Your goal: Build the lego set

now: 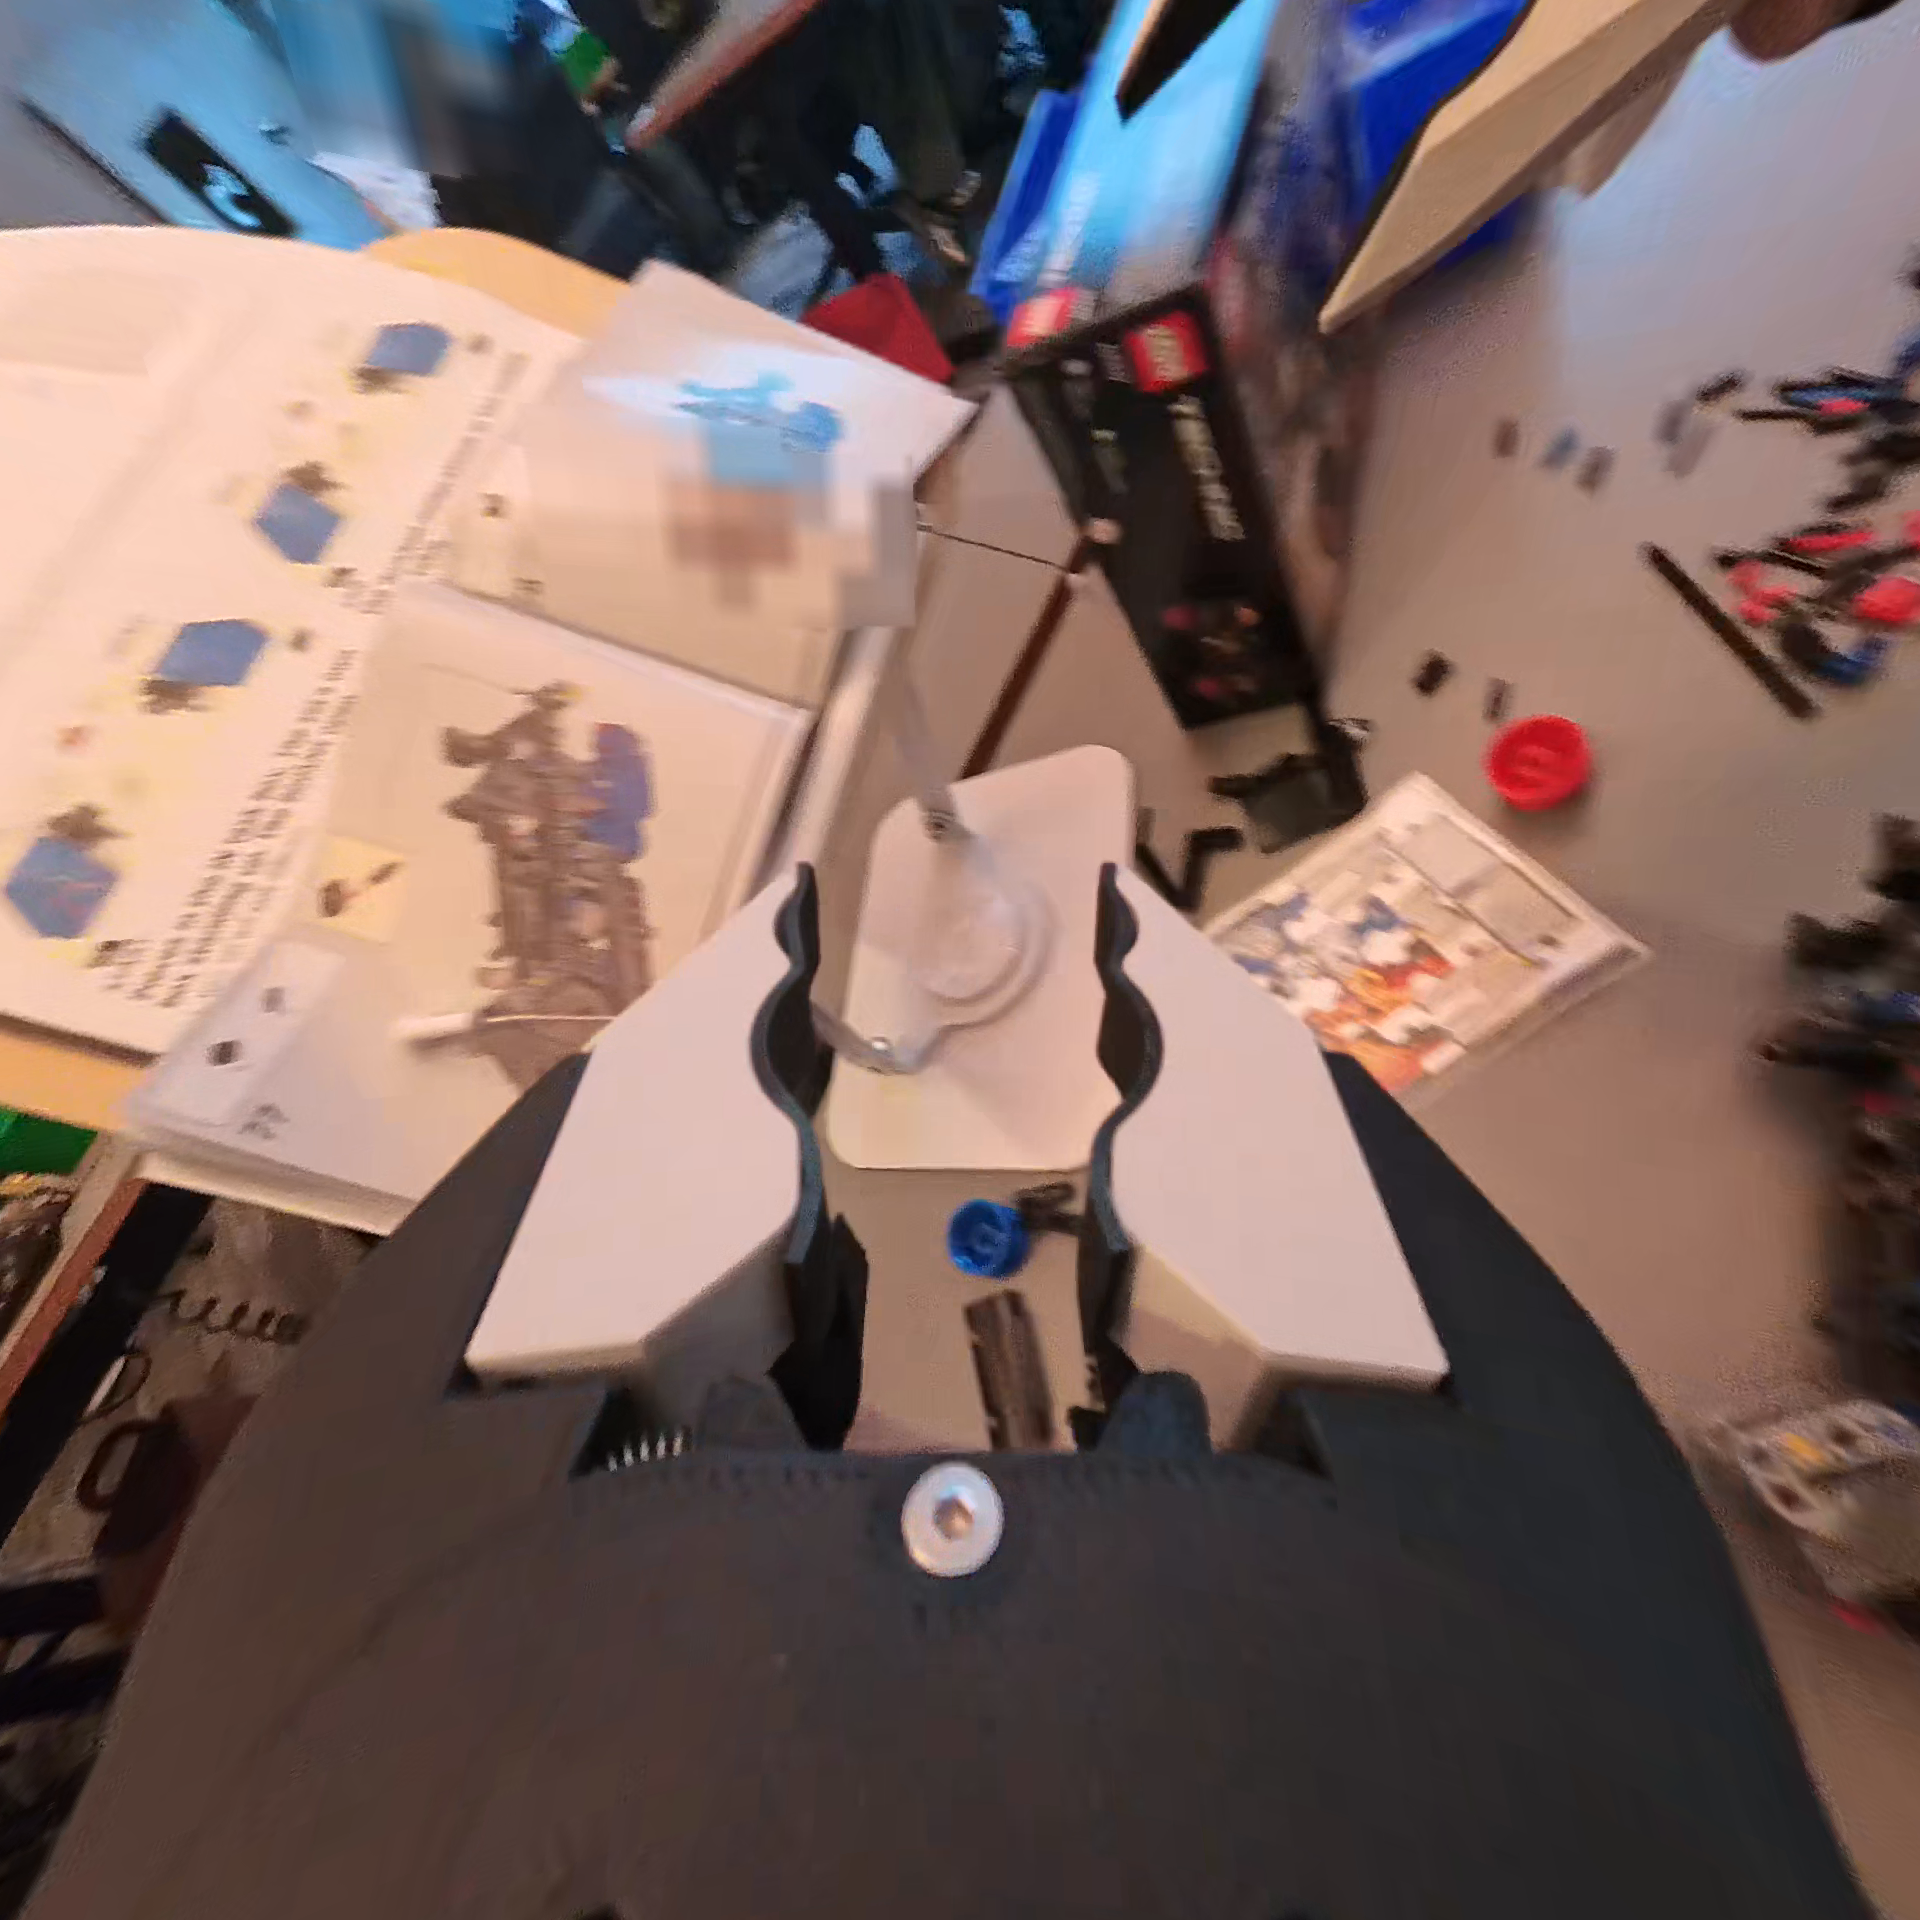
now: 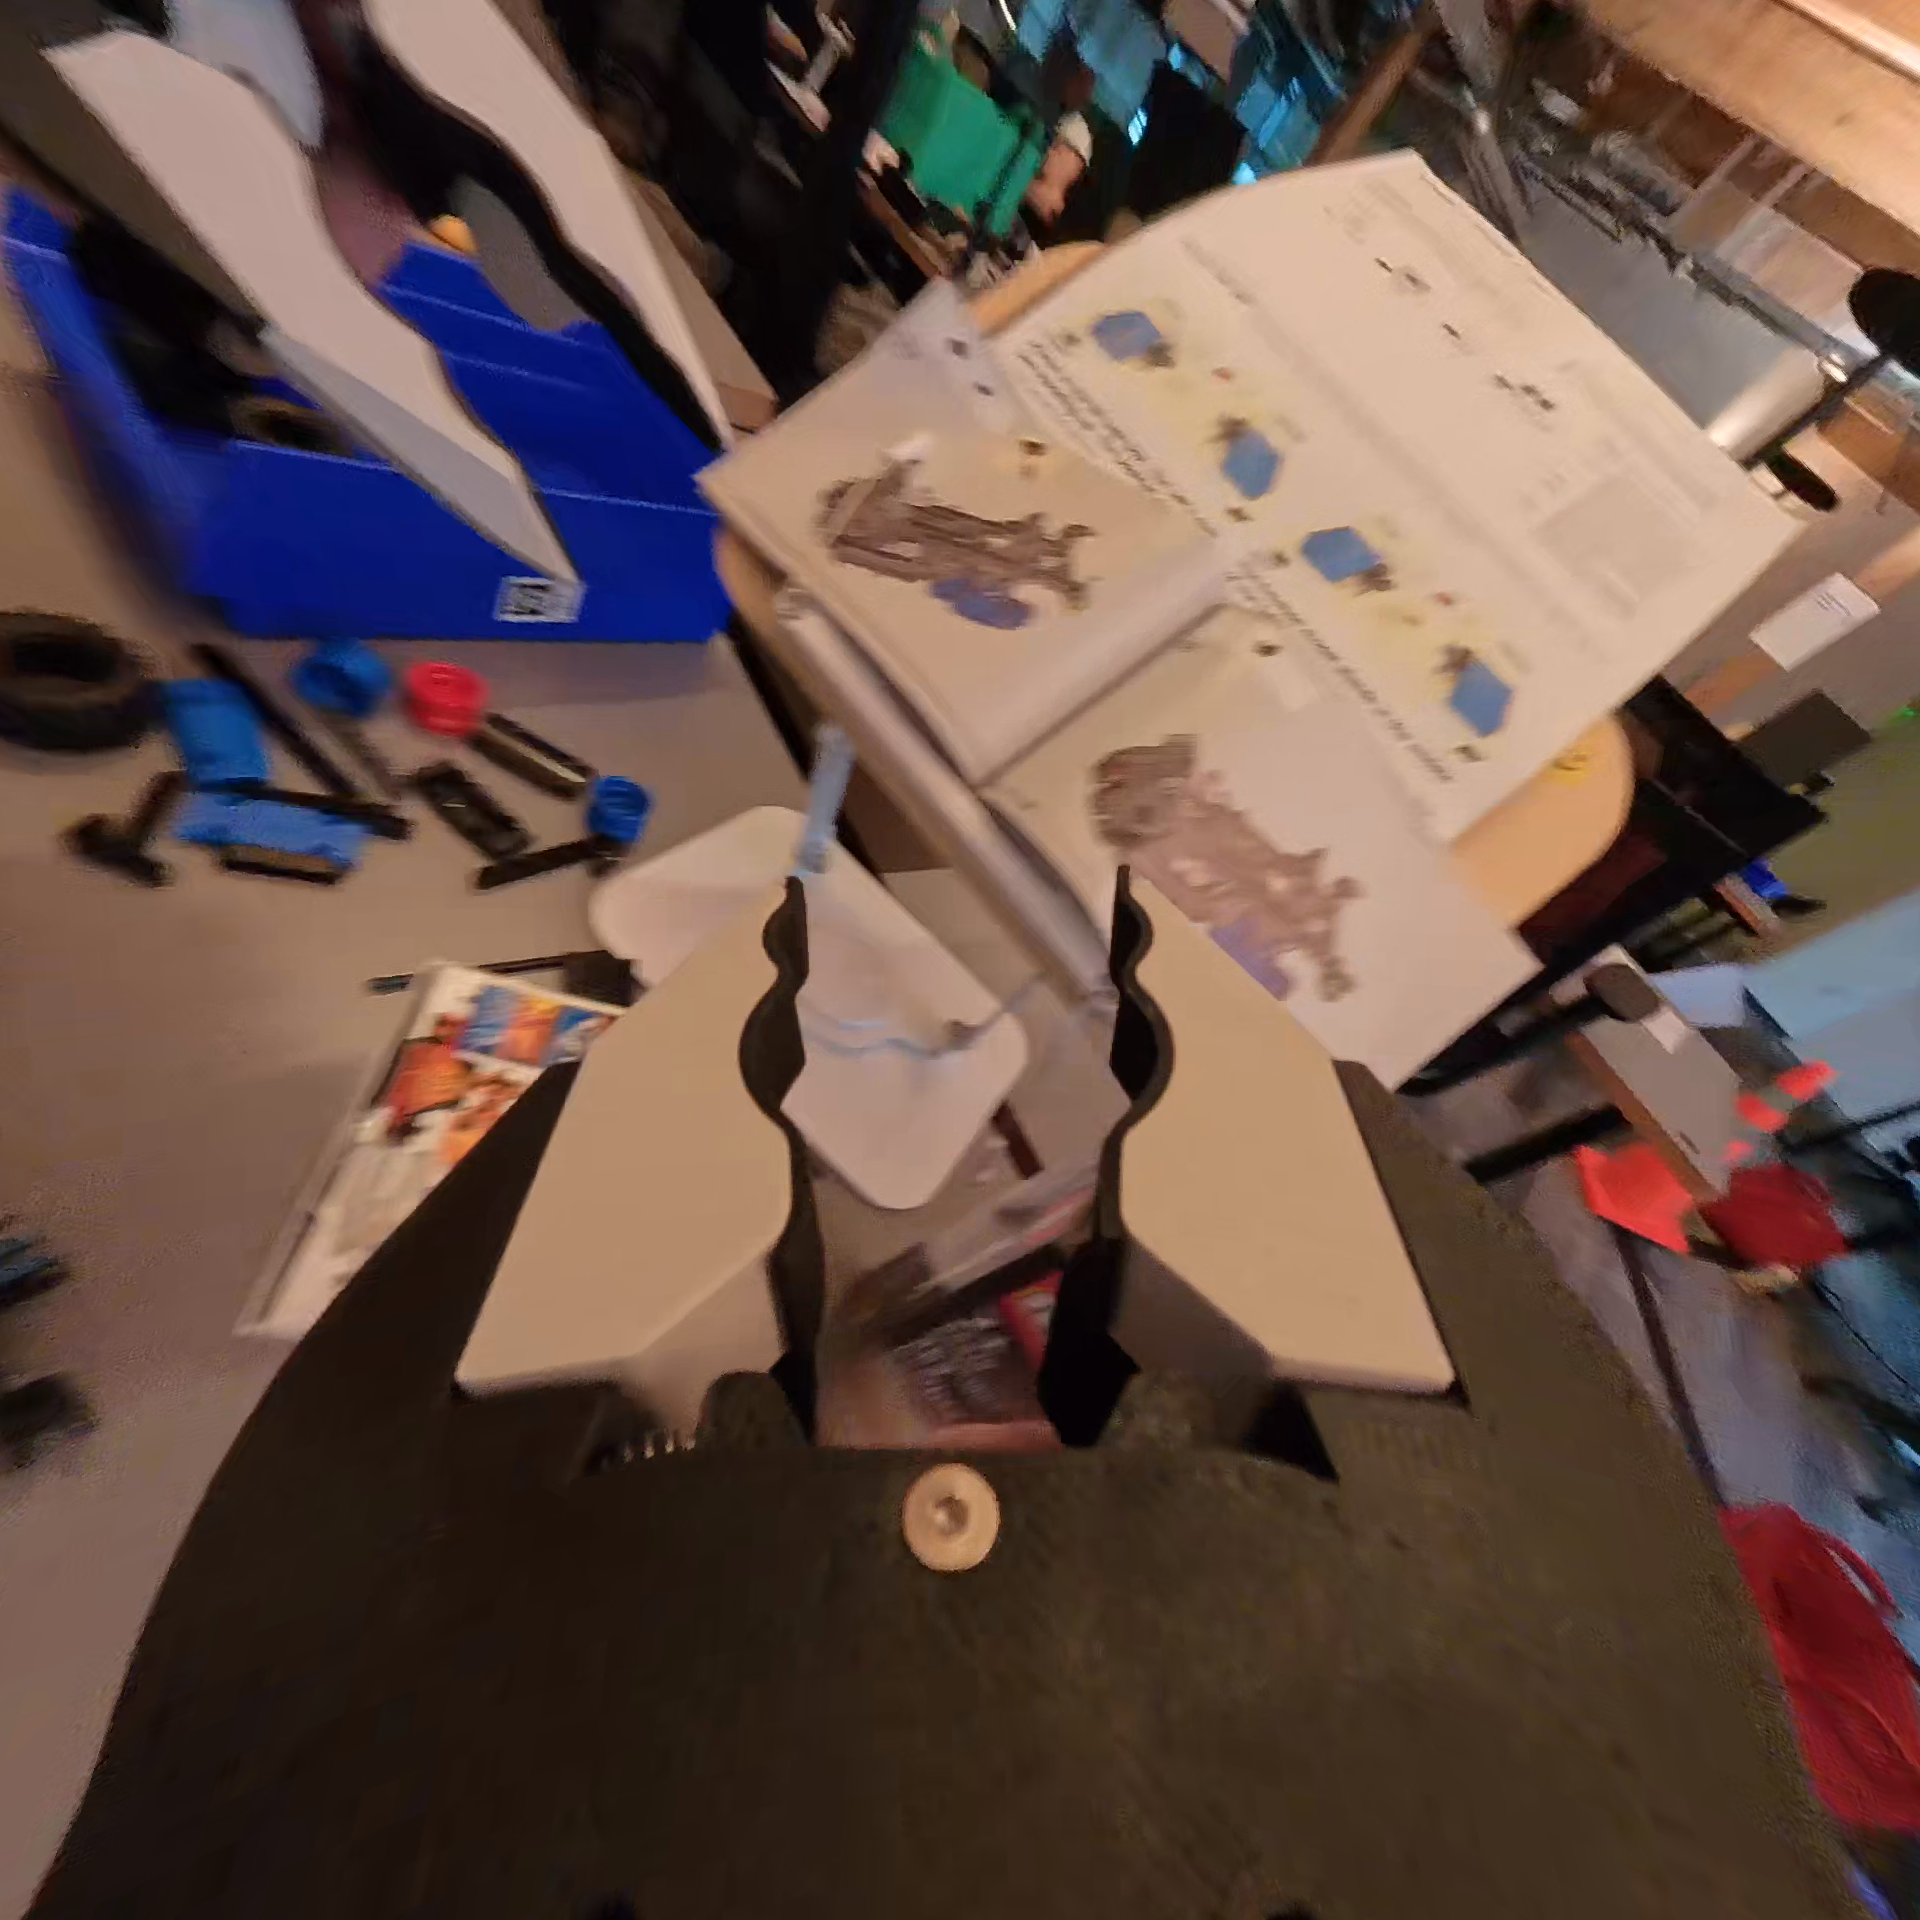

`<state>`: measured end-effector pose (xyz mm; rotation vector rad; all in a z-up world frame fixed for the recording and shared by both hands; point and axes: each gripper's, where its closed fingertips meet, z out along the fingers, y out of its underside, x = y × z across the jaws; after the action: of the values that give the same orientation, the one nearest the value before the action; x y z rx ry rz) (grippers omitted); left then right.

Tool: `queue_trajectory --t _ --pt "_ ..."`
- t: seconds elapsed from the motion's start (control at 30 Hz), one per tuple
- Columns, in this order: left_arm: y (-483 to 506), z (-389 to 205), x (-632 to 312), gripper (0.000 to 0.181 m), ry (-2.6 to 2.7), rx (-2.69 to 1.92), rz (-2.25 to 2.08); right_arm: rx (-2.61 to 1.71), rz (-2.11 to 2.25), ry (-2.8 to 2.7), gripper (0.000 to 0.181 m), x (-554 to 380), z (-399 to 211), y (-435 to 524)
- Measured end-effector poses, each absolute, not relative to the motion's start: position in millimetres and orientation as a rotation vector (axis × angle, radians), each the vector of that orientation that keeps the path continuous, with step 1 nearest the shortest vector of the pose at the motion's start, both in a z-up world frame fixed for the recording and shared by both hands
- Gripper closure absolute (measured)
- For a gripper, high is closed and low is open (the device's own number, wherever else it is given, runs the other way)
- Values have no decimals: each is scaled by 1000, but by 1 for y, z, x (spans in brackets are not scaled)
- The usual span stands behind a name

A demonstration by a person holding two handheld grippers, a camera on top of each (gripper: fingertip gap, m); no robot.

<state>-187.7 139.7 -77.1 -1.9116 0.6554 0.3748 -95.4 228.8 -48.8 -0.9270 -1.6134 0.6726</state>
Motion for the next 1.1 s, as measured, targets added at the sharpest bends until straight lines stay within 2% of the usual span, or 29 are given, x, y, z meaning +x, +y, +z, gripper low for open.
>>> queue_trajectory --t 0.13,0.17,0.37,0.5,0.67,0.9,1.03,1.1 --pt "170 -65 -229 130 539 -1886 442 -1048 574 -1625 112 -145 -25 298" --pt "176 -66 -239 130 507 -1889 460 -1100 551 -1644 104 -157 -28 316" --pt "195 -80 -261 131 394 -1860 399 -1222 480 -1822 91 -199 -65 364" --pt "197 -102 -269 131 443 -1914 451 -1246 494 -1872 101 -208 -81 360" --pt "198 -96 -269 130 429 -1893 413 -1190 619 -1944 111 -213 -84 329" --pt "209 -84 -252 126 471 -1812 486 -1121 738 -2009 116 -212 -76 291" --pt "234 -70 -232 118 557 -1722 664 -1105 796 -2011 118 -210 -66 277" --pt "246 -65 -225 119 563 -1691 721 -1118 812 -2032 118 -209 -67 273"
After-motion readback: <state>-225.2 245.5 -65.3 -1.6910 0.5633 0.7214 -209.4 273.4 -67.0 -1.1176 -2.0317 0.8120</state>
